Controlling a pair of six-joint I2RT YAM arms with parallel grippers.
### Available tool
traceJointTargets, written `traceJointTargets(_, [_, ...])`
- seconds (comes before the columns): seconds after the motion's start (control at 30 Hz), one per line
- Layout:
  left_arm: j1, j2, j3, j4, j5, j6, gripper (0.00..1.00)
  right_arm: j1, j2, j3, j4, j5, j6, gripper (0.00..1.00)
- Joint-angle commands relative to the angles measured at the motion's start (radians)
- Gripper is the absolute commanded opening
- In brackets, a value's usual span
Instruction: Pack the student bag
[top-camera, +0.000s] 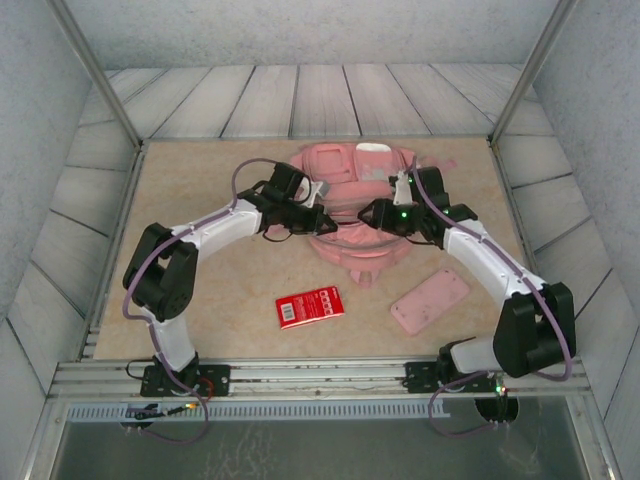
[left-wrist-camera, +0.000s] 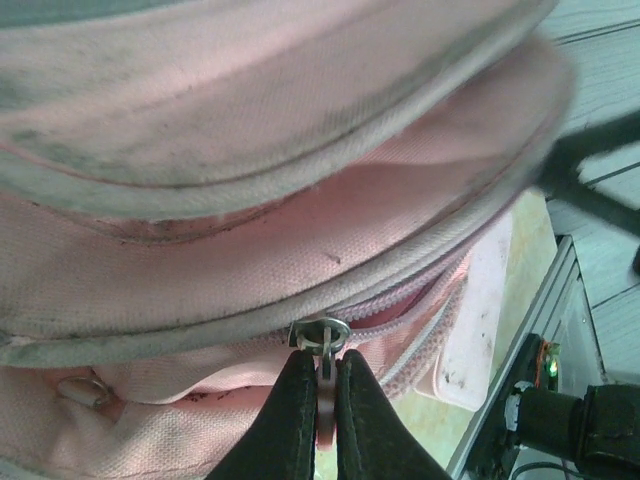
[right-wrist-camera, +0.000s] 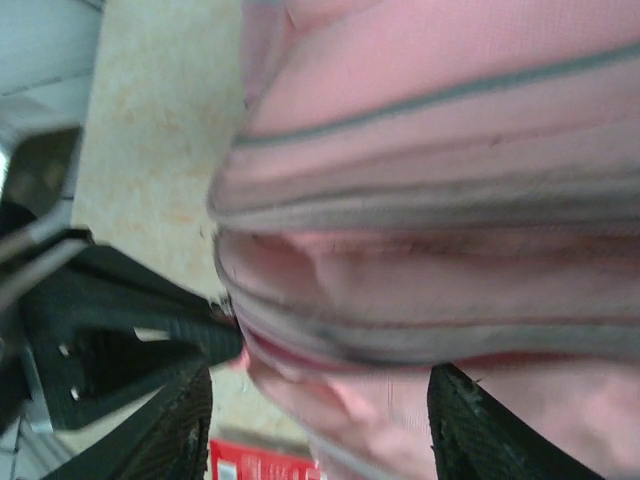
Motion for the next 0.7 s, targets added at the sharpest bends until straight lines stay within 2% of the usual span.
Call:
traceJointTargets(0.0, [0.004, -0.031, 0.009, 0.068, -0.006, -0.012, 0.0, 0.005, -0.057, 0.001, -0.144, -0.075, 0.021, 0.61])
traceJointTargets(0.07, [0.003, -0.021, 0.015, 0.075, 0.008, -0.01, 0.0, 0.007, -0.104, -0.027, -0.107, -0.103, 0.096, 0.65])
traceJointTargets(0.13, [0.001, -0.009, 0.018, 0.088, 0.039, 0.002, 0.0, 0.006, -0.149, -0.076, -0.021, -0.118, 0.193, 0.75])
traceJointTargets(0.2, [-0.007, 0.0, 0.019, 0.09, 0.044, 0.019, 0.0, 0.006, -0.179, -0.137, 0.075, -0.115, 0.283, 0.78])
traceJointTargets(0.43, [-0.03, 0.005, 0.007, 0.074, 0.013, 0.06, 0.0, 0.005, -0.183, -0.373, 0.495, -0.079, 0.646, 0.73])
traceJointTargets(0.53, [-0.039, 0.007, 0.001, 0.09, 0.013, 0.06, 0.0, 0.005, -0.157, -0.421, 0.616, -0.059, 0.728, 0.7])
traceJointTargets(0.67, [-0.052, 0.016, 0.003, 0.095, 0.008, 0.068, 0.0, 0.006, -0.132, -0.427, 0.676, -0.044, 0.757, 0.7])
